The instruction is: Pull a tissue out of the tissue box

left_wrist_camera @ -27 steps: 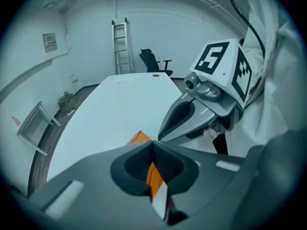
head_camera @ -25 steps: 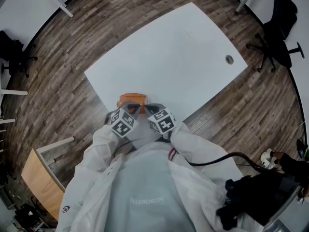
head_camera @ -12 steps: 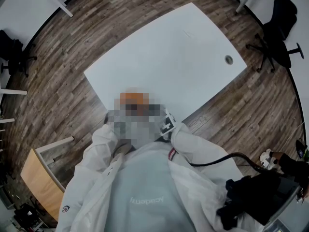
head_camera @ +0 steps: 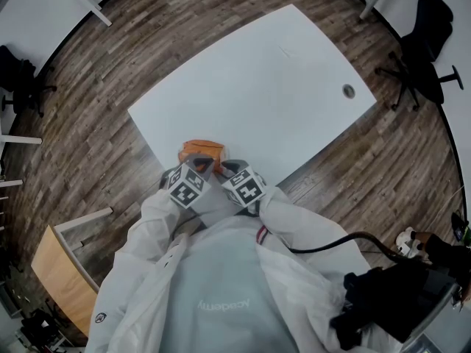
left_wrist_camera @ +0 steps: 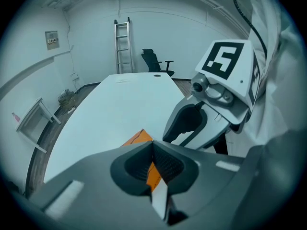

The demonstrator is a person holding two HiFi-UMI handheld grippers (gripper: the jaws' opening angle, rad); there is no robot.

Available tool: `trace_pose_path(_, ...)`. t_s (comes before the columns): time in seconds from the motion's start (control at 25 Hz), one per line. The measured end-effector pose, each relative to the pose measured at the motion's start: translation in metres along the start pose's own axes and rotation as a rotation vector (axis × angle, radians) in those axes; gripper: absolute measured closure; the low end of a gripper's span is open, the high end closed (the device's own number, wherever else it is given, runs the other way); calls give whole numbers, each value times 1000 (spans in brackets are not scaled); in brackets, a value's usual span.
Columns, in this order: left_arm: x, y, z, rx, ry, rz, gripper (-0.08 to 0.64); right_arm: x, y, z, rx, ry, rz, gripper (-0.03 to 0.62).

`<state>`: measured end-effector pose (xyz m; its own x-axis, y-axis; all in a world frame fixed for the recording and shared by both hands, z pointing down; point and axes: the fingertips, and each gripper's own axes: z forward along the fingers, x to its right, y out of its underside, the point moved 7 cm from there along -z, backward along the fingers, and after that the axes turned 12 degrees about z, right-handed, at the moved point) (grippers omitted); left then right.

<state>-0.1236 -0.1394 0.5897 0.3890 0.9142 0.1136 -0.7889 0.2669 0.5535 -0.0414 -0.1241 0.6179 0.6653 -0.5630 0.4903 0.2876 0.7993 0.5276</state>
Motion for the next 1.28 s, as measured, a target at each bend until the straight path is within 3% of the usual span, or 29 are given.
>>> trace_pose_path(0.52,4,0,-2,0,15,2,560,5,-3,6,-9,104,-52,470)
trace_pose_path(0.72,4,0,-3,0,13,-1,560,6,-5,5,2,110,-52,521)
trace_pose_path(1.28,7,0,-5,-3,8,0,560,7,-4,7,5,114,-54,543)
